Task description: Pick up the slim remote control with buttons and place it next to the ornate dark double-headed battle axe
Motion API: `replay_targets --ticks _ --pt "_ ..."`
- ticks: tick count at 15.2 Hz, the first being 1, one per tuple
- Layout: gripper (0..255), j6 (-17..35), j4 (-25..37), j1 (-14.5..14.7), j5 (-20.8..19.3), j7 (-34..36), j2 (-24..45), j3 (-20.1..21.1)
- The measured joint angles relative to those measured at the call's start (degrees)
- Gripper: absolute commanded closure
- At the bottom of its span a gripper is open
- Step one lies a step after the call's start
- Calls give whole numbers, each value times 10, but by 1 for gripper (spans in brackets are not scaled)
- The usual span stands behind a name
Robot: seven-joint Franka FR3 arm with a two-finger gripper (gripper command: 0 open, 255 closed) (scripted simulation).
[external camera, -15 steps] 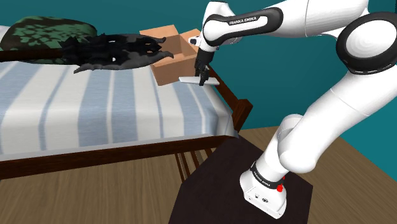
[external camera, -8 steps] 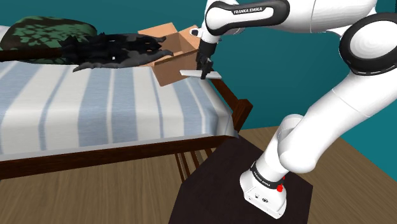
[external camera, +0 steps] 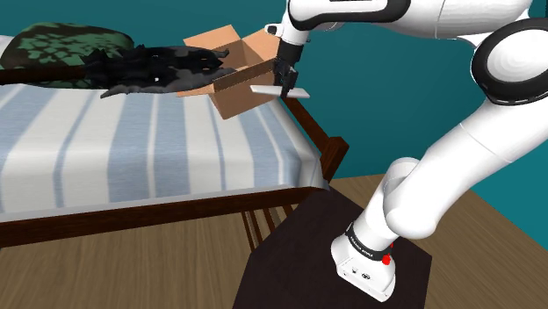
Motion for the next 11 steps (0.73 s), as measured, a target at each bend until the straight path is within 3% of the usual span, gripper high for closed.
replay_targets --ticks 11 --pt "255 -88 91 2 2 -1 1 3"
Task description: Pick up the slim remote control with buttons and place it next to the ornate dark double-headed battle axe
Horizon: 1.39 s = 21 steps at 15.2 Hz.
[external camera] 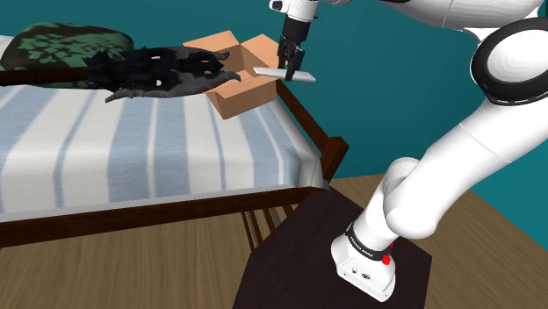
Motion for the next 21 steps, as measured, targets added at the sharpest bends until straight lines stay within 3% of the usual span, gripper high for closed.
replay_targets --ticks 5,16,21 --pt "255 -30 38 3 3 3 8 3" --pt "255 -38 92 63 26 137 61 82" --pt "255 -49 150 90 34 195 109 113"
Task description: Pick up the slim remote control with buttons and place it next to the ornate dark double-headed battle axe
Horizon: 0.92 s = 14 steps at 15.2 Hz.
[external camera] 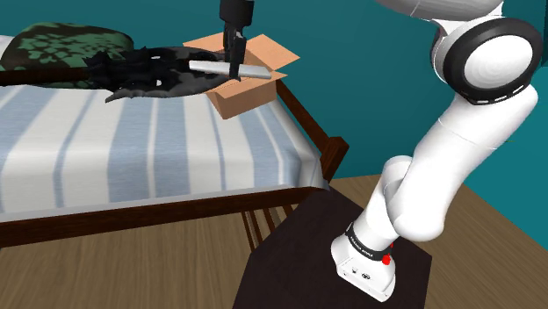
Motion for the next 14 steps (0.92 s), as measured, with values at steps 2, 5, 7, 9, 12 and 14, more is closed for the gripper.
replay_targets --ticks 2,5,7,9,12,14 --pt "255 -3 24 11 2 22 20 11" --pt "255 -16 72 28 4 56 57 27" --pt "255 -33 127 38 5 73 95 35" --pt "255 -40 159 52 5 98 120 46" --pt "255 -61 234 70 4 126 175 56" --pt "255 -87 315 83 2 145 229 63"
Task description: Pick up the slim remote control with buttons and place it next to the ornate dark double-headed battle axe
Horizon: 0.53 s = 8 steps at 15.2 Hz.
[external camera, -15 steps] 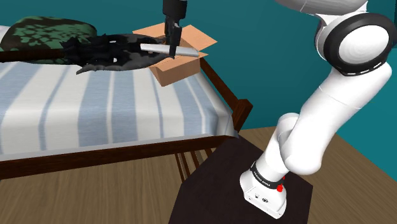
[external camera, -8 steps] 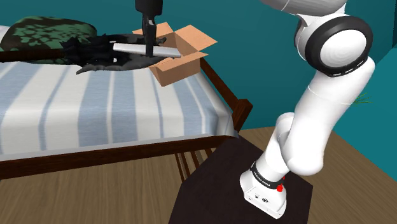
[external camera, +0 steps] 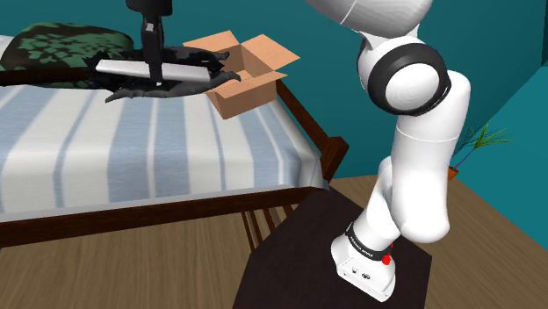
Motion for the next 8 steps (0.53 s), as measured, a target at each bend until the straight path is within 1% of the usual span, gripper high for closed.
replay_targets --ticks 1,2,3,5,7,8 --pt "255 -17 45 8 -1 10 29 3" --pt "255 -38 104 16 -2 20 66 6" --pt "255 -42 118 20 -3 25 77 7" --pt "255 -29 104 24 -3 30 76 8" --pt "255 -9 76 25 -3 32 68 8" --pt "255 6 51 24 -3 32 58 8"
